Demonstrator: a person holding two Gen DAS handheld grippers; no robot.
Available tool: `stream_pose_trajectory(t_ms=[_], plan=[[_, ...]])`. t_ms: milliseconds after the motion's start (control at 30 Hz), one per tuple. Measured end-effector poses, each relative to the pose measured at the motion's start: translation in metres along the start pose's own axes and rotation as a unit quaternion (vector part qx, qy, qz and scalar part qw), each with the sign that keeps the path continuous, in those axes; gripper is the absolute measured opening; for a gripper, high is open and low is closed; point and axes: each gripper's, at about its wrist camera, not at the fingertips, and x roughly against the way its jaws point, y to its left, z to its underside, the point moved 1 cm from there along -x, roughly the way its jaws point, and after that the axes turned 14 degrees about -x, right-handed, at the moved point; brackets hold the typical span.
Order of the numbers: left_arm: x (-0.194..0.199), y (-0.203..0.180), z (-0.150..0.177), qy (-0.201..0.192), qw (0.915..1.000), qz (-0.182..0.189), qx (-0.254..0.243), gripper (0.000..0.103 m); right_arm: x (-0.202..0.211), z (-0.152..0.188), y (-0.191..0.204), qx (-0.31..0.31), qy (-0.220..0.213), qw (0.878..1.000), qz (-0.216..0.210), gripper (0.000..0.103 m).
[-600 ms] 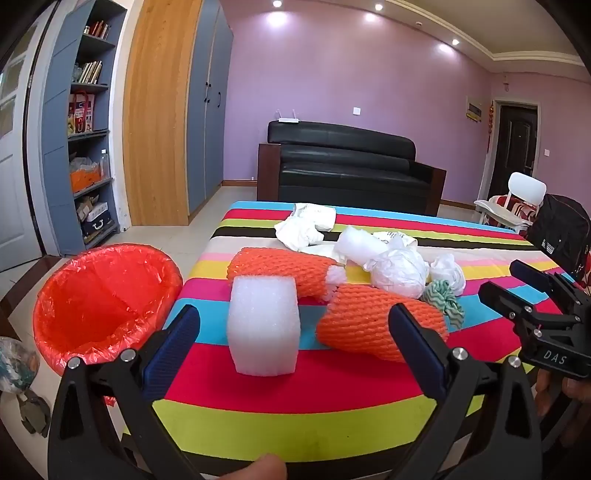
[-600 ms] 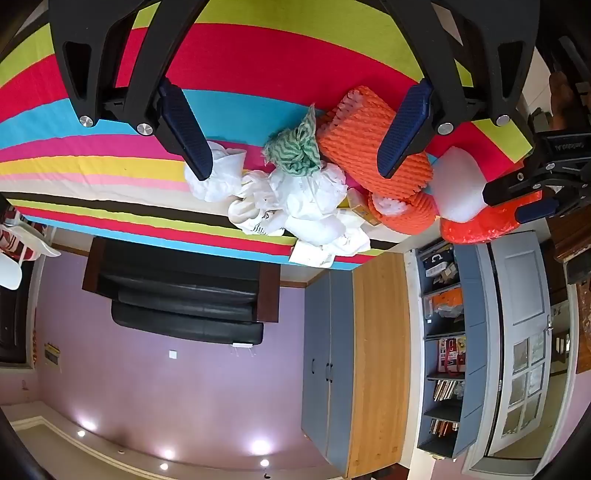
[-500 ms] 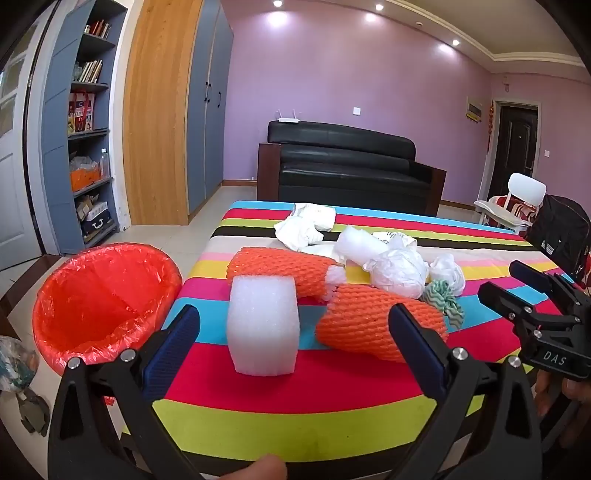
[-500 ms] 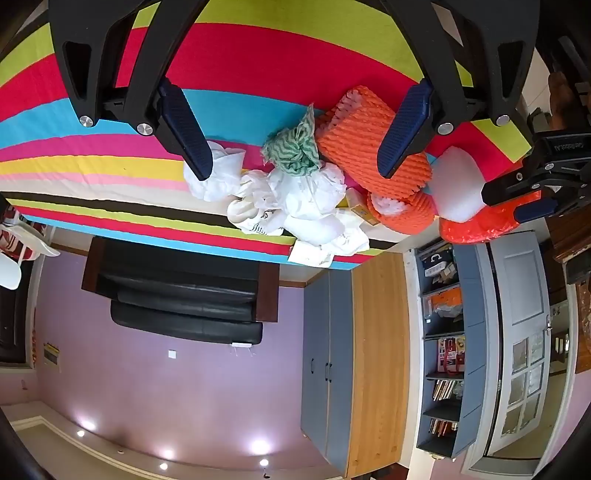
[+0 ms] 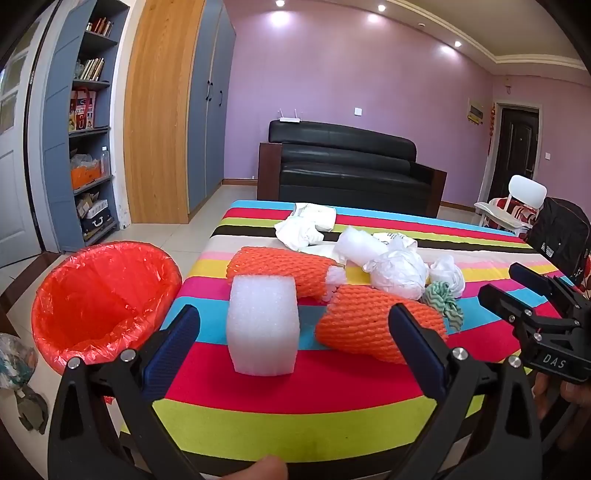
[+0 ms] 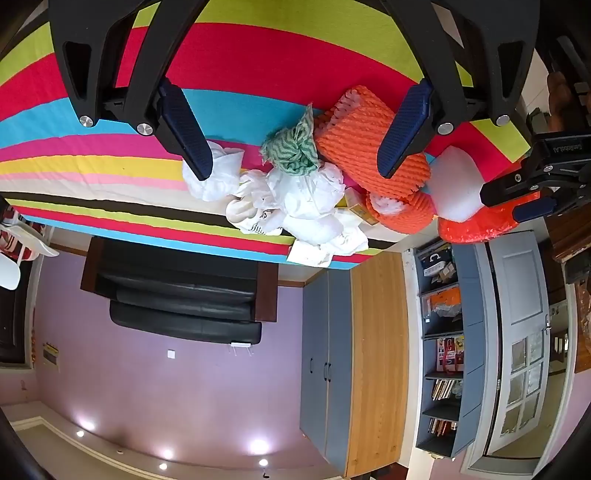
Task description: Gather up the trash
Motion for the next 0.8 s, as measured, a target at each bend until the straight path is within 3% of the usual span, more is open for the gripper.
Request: stream_pose_trajectory(t_ms=[800], plan=[[-0.0013,-0.001,-0.0011,0.001,1.0,0.0,0.002,0.099,0.0001,-0.0003,0.0002,-0.001,0.001,1.0,-0.001,0.085]])
